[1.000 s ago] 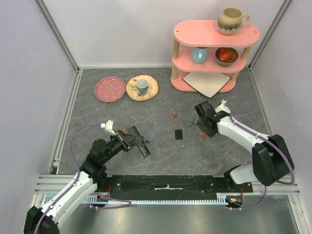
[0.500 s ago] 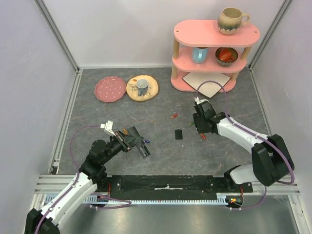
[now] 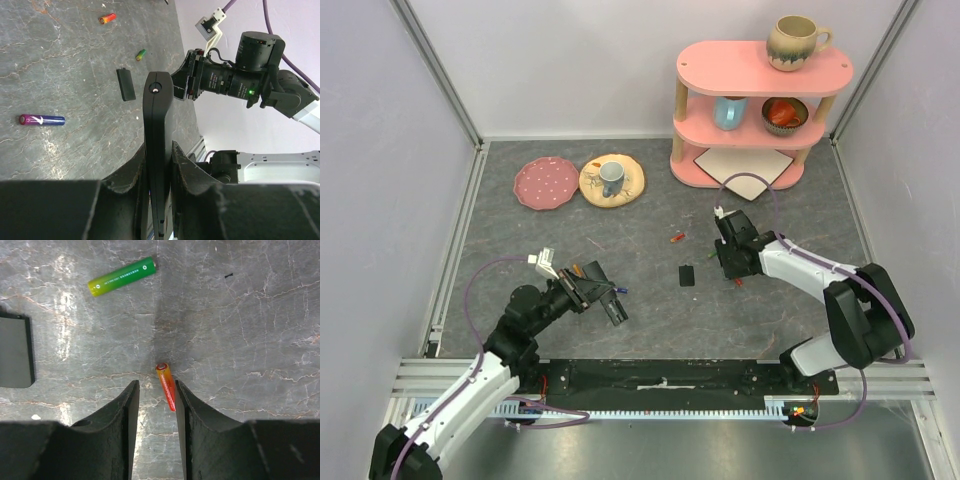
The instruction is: Load the batteries into the remote control
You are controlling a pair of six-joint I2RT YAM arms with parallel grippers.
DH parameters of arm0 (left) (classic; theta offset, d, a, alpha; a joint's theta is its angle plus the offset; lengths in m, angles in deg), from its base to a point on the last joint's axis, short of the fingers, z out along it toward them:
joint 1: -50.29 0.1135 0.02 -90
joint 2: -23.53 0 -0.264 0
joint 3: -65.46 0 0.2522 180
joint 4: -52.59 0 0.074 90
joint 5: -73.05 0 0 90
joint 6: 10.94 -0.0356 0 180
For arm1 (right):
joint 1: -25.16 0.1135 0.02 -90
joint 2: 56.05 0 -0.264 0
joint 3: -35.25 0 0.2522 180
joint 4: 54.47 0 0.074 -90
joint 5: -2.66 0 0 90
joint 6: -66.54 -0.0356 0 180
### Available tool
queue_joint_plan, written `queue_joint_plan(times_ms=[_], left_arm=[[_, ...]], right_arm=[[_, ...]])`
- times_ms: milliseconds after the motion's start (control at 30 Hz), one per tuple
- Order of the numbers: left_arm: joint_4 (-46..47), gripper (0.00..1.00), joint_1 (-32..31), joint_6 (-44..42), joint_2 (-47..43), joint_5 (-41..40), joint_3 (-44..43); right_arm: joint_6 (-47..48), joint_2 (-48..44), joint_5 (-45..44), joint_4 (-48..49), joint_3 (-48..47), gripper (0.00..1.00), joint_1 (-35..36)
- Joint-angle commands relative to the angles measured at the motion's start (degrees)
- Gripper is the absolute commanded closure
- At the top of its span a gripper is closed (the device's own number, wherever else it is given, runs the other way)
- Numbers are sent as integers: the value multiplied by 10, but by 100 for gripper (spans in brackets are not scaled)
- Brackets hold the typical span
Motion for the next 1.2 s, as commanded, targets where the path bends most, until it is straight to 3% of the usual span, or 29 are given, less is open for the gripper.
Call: queue_joint_plan(times_ms=[0,167,333,467,633,933,1167], left_arm=[[36,98,2,-10,12,6,-14],[45,98,2,-7,23,8,-13],[52,98,2,-7,28,10,-13],[57,98,2,-6,31,10,-11],[61,98,2,-6,34,12,-10],[76,98,2,-2,34,16,-3],[83,98,2,-3,39,19,-3]], right_arm=[[-7,12,11,12,11,59,-10],[-15,24,17,14,16,61,-14],[-22,34,37,20,15,74,-18],[-47,34,54,40,23,77,-18],[-61,35,61,58,29,70,-18],[-64,20,62,39,42,68,-17],[-72,13,34,-7,34,60,-1]])
